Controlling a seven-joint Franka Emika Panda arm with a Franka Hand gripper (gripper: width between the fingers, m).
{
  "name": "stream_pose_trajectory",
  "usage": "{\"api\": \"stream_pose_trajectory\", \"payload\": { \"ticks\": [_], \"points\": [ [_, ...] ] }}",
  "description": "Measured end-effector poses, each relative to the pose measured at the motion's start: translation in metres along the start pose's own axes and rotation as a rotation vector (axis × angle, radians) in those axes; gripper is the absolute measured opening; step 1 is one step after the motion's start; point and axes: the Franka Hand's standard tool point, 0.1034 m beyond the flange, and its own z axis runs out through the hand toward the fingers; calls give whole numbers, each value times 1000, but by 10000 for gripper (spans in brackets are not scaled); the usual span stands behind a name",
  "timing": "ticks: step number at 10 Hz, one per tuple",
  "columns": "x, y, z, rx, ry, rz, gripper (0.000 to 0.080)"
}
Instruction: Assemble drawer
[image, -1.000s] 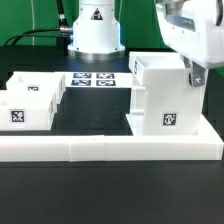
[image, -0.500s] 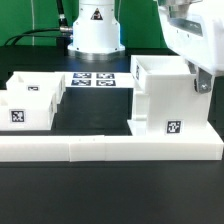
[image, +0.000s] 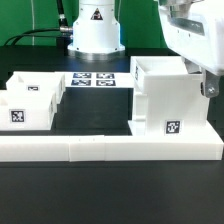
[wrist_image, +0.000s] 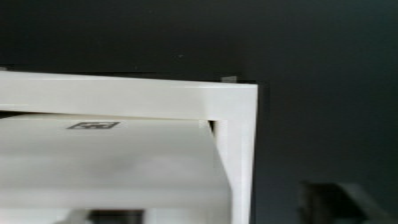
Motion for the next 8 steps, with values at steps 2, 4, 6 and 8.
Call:
{"api": "stream_pose_trajectory", "payload": {
  "ticks": [2,4,6,8],
  "points": [
    [0,0,0,2,0,-2,618],
    [0,0,-1,3,0,-22,643],
    [-2,19,-24,-35,-15,-214,648],
    [3,30,-35,-56,-27,-323,649]
  ]
}}
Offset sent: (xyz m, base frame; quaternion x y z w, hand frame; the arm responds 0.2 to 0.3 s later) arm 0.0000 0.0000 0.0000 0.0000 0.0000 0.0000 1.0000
